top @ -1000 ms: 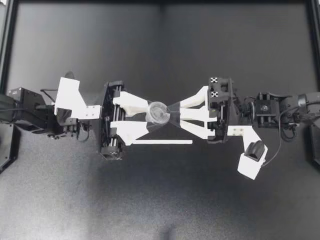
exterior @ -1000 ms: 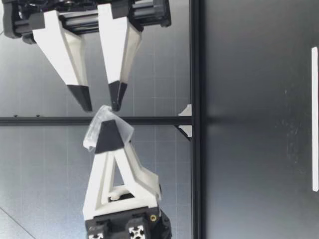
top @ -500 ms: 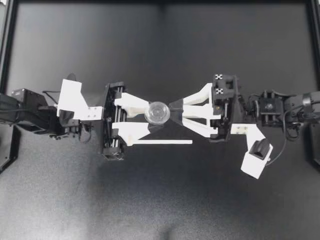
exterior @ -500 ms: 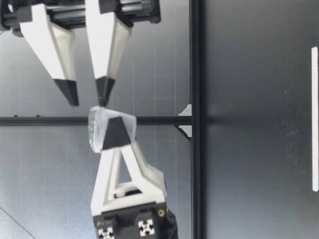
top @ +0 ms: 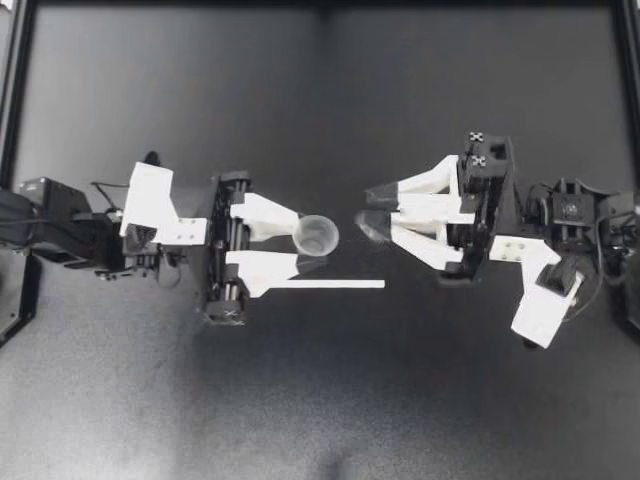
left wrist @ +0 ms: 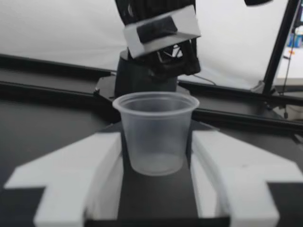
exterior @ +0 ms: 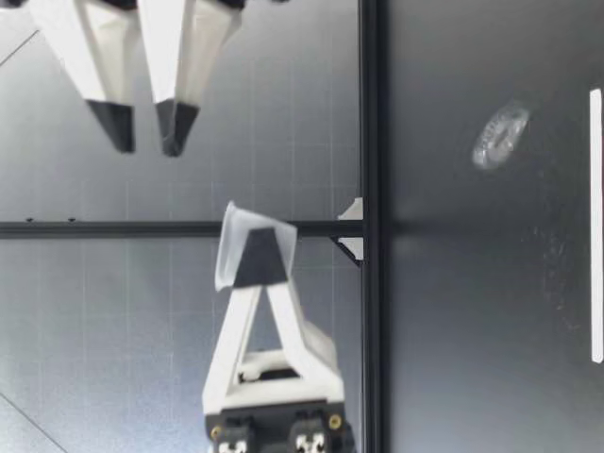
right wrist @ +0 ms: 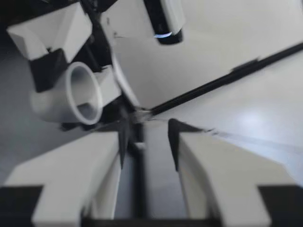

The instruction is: Pick up the plastic cup and open its lid.

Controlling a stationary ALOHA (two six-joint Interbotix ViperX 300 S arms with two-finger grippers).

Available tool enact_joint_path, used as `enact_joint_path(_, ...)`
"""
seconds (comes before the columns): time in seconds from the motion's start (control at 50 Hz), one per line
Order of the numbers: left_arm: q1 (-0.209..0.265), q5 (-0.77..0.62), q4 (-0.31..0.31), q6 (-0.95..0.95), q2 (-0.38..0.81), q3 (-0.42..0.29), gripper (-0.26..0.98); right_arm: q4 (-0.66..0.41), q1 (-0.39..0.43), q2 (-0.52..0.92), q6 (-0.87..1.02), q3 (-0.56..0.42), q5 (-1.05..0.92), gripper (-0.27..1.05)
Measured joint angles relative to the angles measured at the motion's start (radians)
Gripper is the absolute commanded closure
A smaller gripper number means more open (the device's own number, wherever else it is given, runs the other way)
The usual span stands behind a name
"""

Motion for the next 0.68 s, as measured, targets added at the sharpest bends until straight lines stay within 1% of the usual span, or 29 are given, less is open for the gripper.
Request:
enact_joint_path(0.1,0.000,0.000,0.000,0.014,-0.018,0.014,0.51,0.005,0.017,-0.002,0.186,0.002,0.000,0.37)
enact_joint_path(0.28,0.000,0.000,0.000,0.046,-0.046,0.040,0.51,0.005,0.032,-0.003,0.649,0.002,0.008,0.37)
enact_joint_path(0.36,0.000,0.000,0.000,0.063,-0.071,0.057,0.51,-0.002,0.034,-0.002,0.821,0.002,0.014,0.36)
enact_joint_path(0.42,0.000,0.000,0.000,0.074,-0.089,0.067,0.51,-0.008,0.034,-0.003,0.896,0.002,0.020,0.36)
enact_joint_path(0.5,0.000,0.000,0.000,0.081,-0.109,0.078,0.51,-0.011,0.035,-0.002,0.950,0.008,0.032,0.37)
enact_joint_path(0.68,0.000,0.000,0.000,0.084,-0.129,0.087,0.51,-0.012,0.035,0.006,0.973,0.018,0.063,0.36)
